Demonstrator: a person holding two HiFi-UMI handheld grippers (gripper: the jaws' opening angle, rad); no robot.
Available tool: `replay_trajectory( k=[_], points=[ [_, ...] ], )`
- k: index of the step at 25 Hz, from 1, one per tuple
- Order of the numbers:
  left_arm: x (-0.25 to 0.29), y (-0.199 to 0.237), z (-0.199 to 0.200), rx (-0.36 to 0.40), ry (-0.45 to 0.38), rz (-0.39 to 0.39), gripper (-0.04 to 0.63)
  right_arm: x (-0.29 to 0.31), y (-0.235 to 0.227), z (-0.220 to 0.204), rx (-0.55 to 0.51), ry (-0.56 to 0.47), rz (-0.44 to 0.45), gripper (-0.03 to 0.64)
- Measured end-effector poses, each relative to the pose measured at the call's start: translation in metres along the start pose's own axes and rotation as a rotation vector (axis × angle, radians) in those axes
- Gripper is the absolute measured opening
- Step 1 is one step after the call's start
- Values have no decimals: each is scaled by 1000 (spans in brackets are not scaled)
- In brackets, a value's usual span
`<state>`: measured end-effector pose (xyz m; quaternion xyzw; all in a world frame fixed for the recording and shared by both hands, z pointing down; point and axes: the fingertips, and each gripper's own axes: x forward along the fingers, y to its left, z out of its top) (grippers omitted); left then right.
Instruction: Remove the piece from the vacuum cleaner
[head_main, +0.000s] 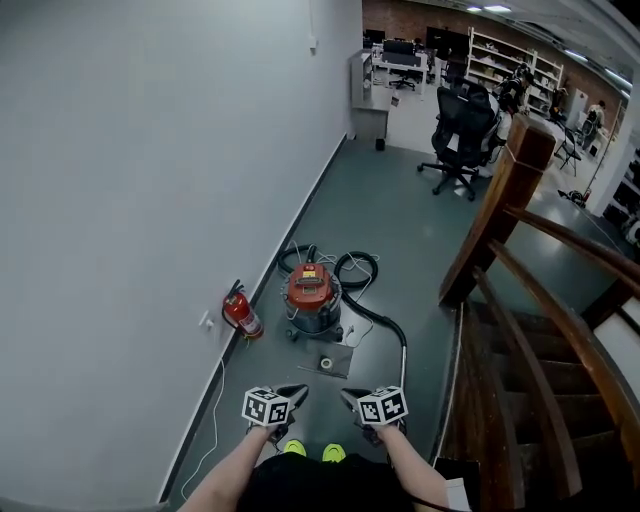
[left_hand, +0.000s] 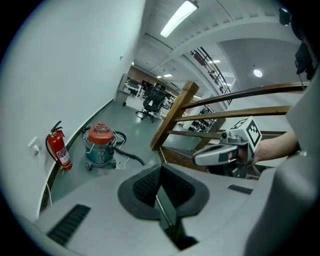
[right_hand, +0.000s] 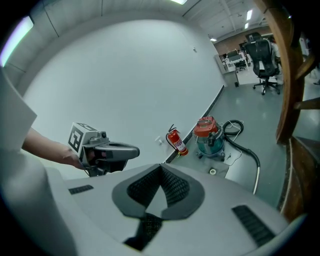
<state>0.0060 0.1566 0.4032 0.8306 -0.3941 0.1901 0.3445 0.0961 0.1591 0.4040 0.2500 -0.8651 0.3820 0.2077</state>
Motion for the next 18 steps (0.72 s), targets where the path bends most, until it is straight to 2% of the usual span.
replay_trajectory(
  k=[18],
  points=[
    [-14, -7, -8, 8, -18, -21, 11, 5, 23, 4, -53, 0, -23, 15]
  ],
)
